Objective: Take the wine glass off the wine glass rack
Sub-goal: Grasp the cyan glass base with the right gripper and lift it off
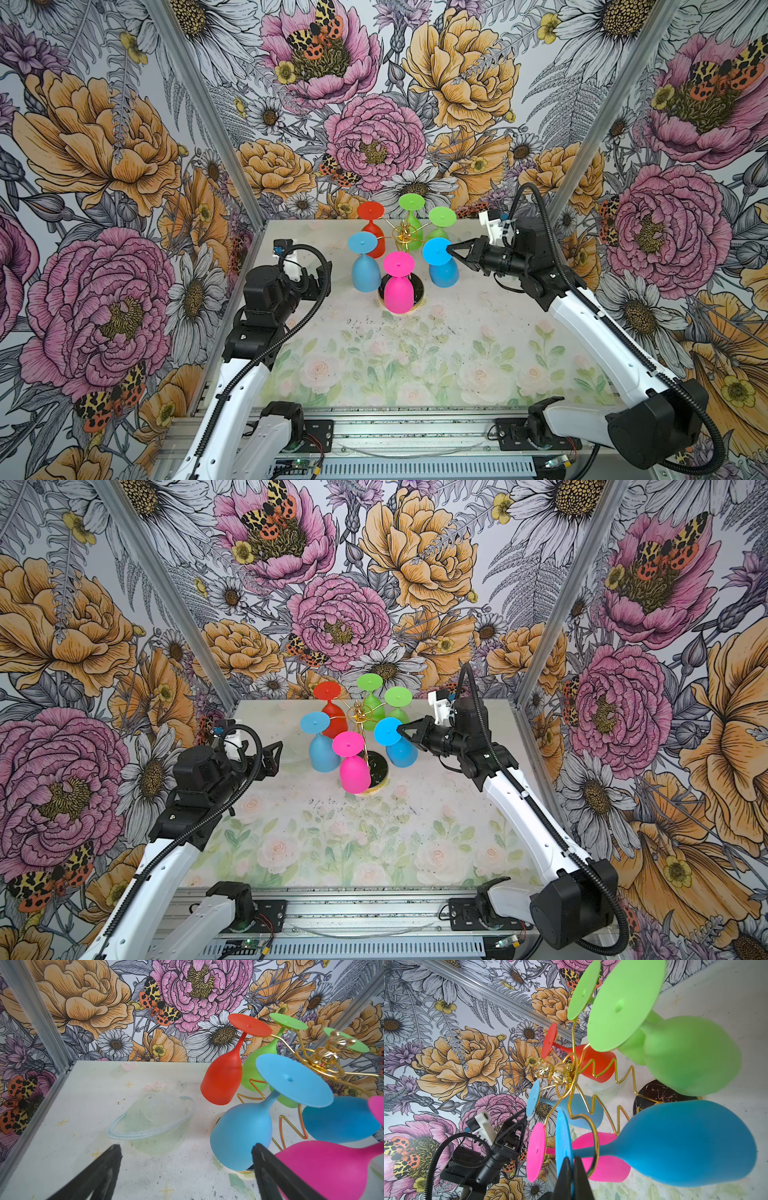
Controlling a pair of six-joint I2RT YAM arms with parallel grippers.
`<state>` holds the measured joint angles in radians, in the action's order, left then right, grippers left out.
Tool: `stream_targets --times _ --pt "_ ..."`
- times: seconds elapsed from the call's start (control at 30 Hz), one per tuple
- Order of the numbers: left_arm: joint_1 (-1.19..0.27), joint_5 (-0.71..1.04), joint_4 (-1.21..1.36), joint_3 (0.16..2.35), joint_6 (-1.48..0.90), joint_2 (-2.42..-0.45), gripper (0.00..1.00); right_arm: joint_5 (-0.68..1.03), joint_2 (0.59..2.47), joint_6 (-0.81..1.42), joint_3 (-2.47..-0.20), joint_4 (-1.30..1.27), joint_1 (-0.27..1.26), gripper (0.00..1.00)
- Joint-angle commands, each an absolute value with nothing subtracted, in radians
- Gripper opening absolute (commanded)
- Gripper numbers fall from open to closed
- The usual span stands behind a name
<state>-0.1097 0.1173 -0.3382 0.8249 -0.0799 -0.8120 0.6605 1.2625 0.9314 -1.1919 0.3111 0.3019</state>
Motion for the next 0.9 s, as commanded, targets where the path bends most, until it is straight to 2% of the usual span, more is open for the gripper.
stream_targets --times 0.0,0.87 --pt "-0.120 0.123 -0.341 0.816 -0.084 -0.799 0.99 0.688 1.232 0.991 -1.174 0.237 0.309 0.00" --pt "-0.121 0.121 -0.342 0.815 -0.080 -0.792 0.99 0.683 1.282 1.113 -1.177 0.094 0.317 0.00"
